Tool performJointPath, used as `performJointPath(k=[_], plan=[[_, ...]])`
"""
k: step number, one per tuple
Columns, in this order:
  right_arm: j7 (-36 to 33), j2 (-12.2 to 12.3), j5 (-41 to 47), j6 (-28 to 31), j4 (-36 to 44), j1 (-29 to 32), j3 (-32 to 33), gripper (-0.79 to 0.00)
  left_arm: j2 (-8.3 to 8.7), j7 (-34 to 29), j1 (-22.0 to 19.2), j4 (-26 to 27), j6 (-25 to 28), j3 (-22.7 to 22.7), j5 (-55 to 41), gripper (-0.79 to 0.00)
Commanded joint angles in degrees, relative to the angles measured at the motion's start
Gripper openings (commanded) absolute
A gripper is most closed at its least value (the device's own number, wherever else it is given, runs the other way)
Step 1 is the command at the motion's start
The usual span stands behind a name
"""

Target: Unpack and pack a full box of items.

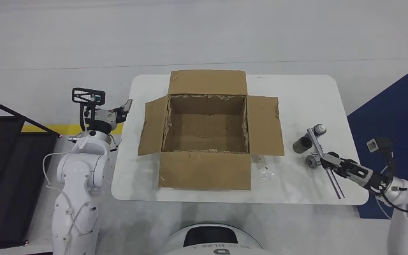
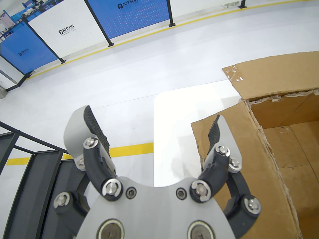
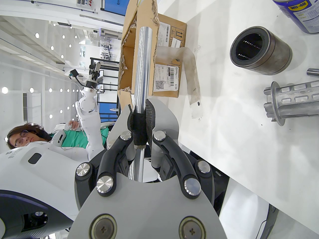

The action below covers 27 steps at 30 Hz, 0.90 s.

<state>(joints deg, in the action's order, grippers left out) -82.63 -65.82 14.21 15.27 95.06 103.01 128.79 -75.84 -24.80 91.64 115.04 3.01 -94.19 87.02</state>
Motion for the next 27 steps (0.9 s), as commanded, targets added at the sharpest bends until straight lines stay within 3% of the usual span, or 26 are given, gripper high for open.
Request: performJointPath(k=[1, 14, 18, 27], plan=[[0.02, 0.0, -0.01, -0.01, 0.0, 0.0, 0.0, -0.785, 0.0, 0.0, 0.0, 0.0, 0.0, 0.0, 0.0, 0.0], [2.4, 0.0, -0.48, -1.35, 0.91, -0.33, -1.41, -0.785, 0.0, 0.0, 0.0, 0.0, 0.0, 0.0, 0.0, 0.0], [5.09, 0.11, 0.86, -7.45, 3.66, -1.95, -5.27, -0.785, 0.0, 0.0, 0.0, 0.0, 0.0, 0.0, 0.0, 0.0], [16.94, -0.02, -5.07, -21.1, 9.5, -8.92, -20.84, -0.785, 0.0, 0.0, 0.0, 0.0, 0.0, 0.0, 0.0, 0.0]])
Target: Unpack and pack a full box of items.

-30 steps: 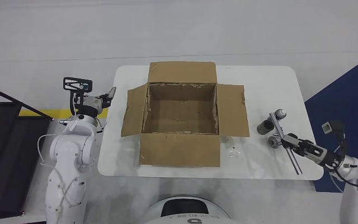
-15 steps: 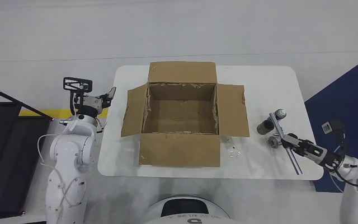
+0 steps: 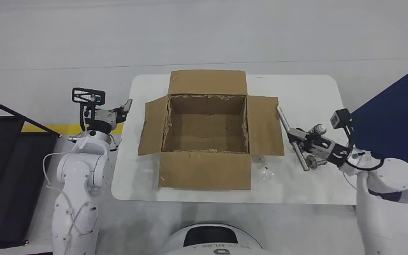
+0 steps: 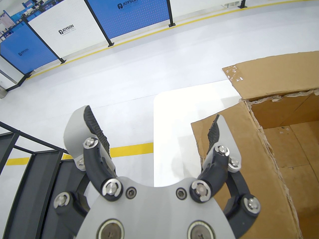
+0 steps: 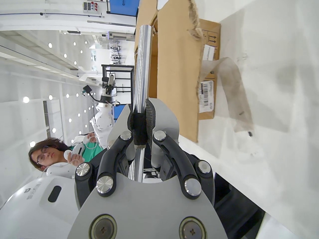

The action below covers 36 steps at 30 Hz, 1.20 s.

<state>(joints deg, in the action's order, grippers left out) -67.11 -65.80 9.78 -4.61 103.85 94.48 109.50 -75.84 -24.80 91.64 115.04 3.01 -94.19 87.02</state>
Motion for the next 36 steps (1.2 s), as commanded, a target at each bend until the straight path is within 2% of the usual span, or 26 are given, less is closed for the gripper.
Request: performJointPath(k=[1, 6, 13, 23, 25, 36], plan=[[2.92, -0.09, -1.62, -2.08, 1.67, -0.63, -3.02, -0.785, 0.0, 0.0, 0.0, 0.0, 0.0, 0.0, 0.0, 0.0], [9.49, -0.38, -5.45, -5.87, 5.4, -1.39, -10.06, -0.785, 0.0, 0.0, 0.0, 0.0, 0.0, 0.0, 0.0, 0.0], [14.51, -0.53, -11.72, -11.14, 7.75, -3.99, -19.04, -0.785, 0.0, 0.0, 0.0, 0.0, 0.0, 0.0, 0.0, 0.0], [24.26, -1.38, -15.78, -22.02, 3.65, -12.17, -28.76, -0.785, 0.0, 0.0, 0.0, 0.0, 0.0, 0.0, 0.0, 0.0], [26.35, -1.66, -15.31, -23.11, 2.87, -13.03, -30.28, -0.785, 0.0, 0.0, 0.0, 0.0, 0.0, 0.0, 0.0, 0.0], [26.23, -1.68, -15.2, -23.14, 2.81, -13.11, -30.51, -0.785, 0.0, 0.0, 0.0, 0.0, 0.0, 0.0, 0.0, 0.0]])
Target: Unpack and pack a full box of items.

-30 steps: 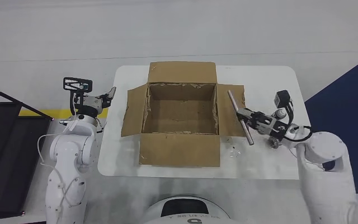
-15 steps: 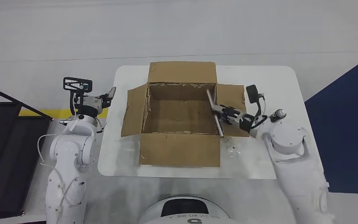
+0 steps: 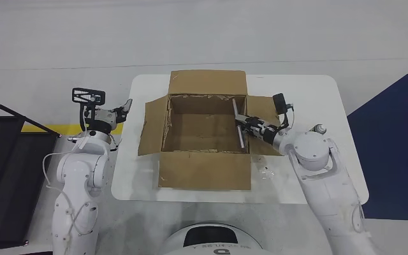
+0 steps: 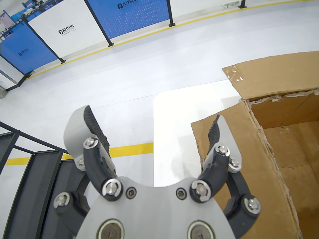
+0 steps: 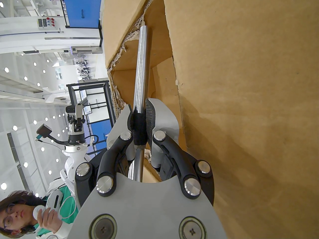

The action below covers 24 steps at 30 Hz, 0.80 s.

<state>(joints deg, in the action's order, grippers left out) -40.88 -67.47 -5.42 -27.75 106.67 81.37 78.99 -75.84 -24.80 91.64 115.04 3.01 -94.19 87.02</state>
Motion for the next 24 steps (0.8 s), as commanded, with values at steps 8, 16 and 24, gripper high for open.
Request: performJointPath(k=[8, 16, 24], plan=[[-1.83, -0.45, -3.36, -2.96, -5.1, -5.16, -7.05, -0.785, 0.0, 0.0, 0.0, 0.0, 0.0, 0.0, 0.0, 0.0], [2.67, -2.32, -4.17, -6.84, -11.54, -13.16, -15.93, -0.785, 0.0, 0.0, 0.0, 0.0, 0.0, 0.0, 0.0, 0.0], [3.44, -1.78, -3.68, -5.45, -7.04, -10.98, -13.22, -0.785, 0.0, 0.0, 0.0, 0.0, 0.0, 0.0, 0.0, 0.0]])
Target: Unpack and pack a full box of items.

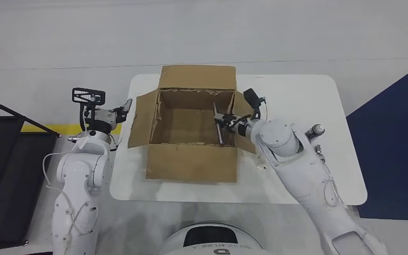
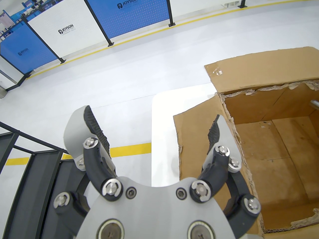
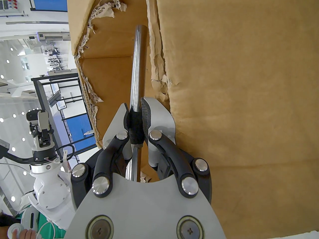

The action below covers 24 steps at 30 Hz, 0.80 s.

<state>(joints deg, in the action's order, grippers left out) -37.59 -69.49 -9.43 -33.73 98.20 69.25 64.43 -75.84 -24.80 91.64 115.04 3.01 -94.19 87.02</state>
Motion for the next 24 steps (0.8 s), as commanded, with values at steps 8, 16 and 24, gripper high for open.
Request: performJointPath(k=[8, 16, 24], plan=[[1.58, 1.88, 1.46, 4.74, 13.79, 11.68, 10.32, -0.785, 0.0, 0.0, 0.0, 0.0, 0.0, 0.0, 0.0, 0.0], [4.69, 1.18, 1.71, 0.6, 13.23, 7.83, 6.31, -0.785, 0.0, 0.0, 0.0, 0.0, 0.0, 0.0, 0.0, 0.0], [12.79, -1.99, -1.19, -8.56, 4.48, -3.66, -7.99, -0.785, 0.0, 0.0, 0.0, 0.0, 0.0, 0.0, 0.0, 0.0]])
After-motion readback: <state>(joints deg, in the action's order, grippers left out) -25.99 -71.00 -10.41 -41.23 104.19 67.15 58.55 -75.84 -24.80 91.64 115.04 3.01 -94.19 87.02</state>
